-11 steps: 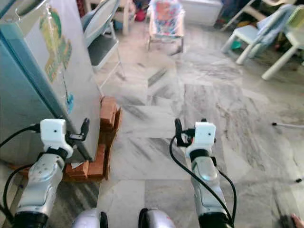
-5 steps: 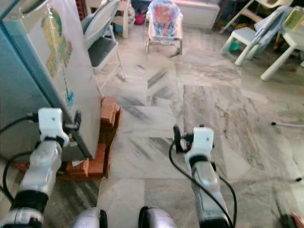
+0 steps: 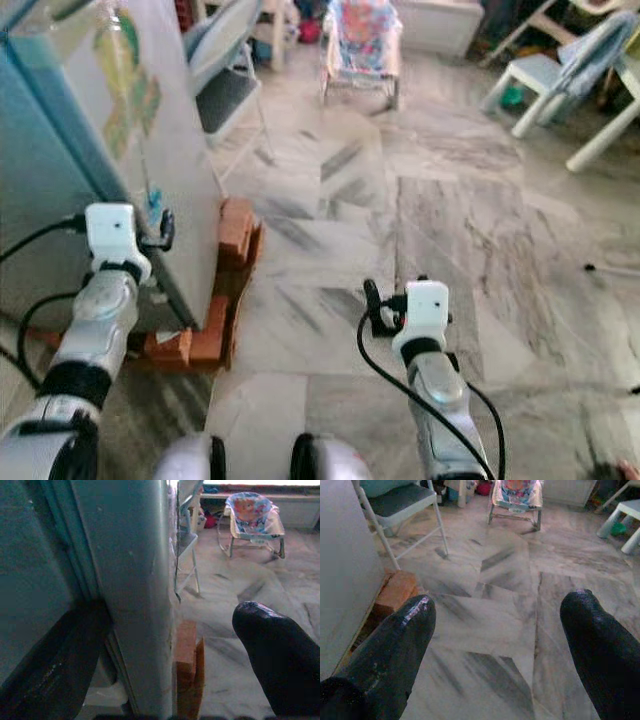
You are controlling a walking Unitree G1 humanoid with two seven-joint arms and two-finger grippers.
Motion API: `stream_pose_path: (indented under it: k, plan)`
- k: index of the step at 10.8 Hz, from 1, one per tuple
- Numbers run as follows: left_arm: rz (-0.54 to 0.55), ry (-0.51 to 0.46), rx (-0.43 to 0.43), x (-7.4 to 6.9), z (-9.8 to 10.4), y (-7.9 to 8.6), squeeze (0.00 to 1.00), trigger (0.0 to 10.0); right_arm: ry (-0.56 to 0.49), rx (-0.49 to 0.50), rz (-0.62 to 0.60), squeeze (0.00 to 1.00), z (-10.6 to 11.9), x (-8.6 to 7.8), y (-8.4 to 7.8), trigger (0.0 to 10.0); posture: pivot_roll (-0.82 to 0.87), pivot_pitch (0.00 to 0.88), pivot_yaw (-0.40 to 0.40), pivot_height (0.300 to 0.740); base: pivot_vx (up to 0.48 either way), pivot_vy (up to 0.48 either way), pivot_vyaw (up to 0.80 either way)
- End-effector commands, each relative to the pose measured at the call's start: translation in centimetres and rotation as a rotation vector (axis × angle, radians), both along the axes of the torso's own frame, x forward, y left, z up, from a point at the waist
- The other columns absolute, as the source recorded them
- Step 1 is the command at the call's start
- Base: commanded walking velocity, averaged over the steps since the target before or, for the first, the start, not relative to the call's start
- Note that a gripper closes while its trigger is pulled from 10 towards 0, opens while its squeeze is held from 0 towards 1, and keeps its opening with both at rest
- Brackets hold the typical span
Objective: Restocking fridge
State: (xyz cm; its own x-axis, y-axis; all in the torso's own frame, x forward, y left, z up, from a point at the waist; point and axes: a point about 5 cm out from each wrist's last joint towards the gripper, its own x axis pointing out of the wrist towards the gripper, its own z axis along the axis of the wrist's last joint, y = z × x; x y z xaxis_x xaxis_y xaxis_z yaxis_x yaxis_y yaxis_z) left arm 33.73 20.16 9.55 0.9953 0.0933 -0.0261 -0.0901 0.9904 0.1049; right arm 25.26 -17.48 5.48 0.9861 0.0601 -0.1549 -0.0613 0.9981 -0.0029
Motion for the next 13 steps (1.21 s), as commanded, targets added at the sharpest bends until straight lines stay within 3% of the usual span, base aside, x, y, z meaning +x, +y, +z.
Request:
stream_pose_path:
  k: [1,2,3,4,5,6,7,8,9,11,13]
  plan:
    - [-0.021,-0.038,-0.015,0.7,0.9,-0.7,0.00,10.0,0.012,-0.008,0.000,0.00,0.0,-0.2,-0.3,10.0,0.07,0.110,-0.096,0.740,0.000,0.000,0.00]
    - [-0.070,-0.054,-0.035,1.1,1.4,-1.8,0.00,10.0,0.044,-0.024,0.011,0.00,-0.4,-0.3,-0.4,10.0,0.07,0.109,-0.097,0.740,0.000,0.000,0.00]
    - [-0.275,-0.127,0.036,1.7,3.0,-6.3,0.00,10.0,0.181,-0.059,0.058,0.00,-2.4,-1.0,-0.4,10.0,0.06,0.105,-0.095,0.740,0.000,0.000,0.00]
    - [-0.480,-0.164,0.014,1.5,4.1,-11.3,0.00,10.0,0.265,-0.076,0.109,0.00,-3.4,-1.6,-0.2,10.0,0.07,0.105,-0.093,0.740,0.000,0.000,0.00]
    - [-0.956,-0.259,-0.013,-1.4,6.5,-20.4,0.00,10.0,0.351,-0.077,0.170,0.00,-4.6,-2.6,0.3,10.0,0.07,0.103,-0.089,0.740,0.000,0.000,0.00]
    - [-1.207,-0.270,-0.008,-3.5,7.6,-24.3,0.00,10.0,0.367,-0.068,0.186,0.00,-4.9,-3.0,0.8,10.0,0.05,0.100,-0.081,0.740,0.000,0.000,0.00]
    - [-1.160,-0.255,-0.017,-2.6,7.8,-24.2,0.00,10.0,0.369,-0.073,0.200,0.00,-4.9,-3.0,1.1,10.0,0.05,0.100,-0.075,0.740,0.000,0.000,0.00]
    - [-1.001,-0.197,-0.012,-0.4,6.7,-21.1,0.00,10.0,0.383,-0.072,0.196,0.00,-5.0,-3.1,1.0,10.0,0.05,0.102,-0.072,0.740,0.000,0.000,0.00]
    - [-0.909,-0.168,0.030,0.4,5.6,-18.3,0.00,10.0,0.388,-0.070,0.197,0.00,-5.0,-3.2,1.0,10.0,0.05,0.102,-0.072,0.740,0.000,0.000,0.00]
    - [-0.767,-0.095,0.060,0.2,3.0,-12.8,0.00,10.0,0.291,-0.028,0.201,0.00,-3.8,-2.2,1.6,10.0,0.08,0.102,-0.071,0.740,0.000,0.000,0.00]
    - [-0.574,-0.054,0.035,-1.5,0.2,-8.4,0.00,10.0,0.137,0.045,0.151,0.00,-1.4,-0.5,2.2,10.0,0.09,0.098,-0.078,0.740,0.000,0.000,0.00]
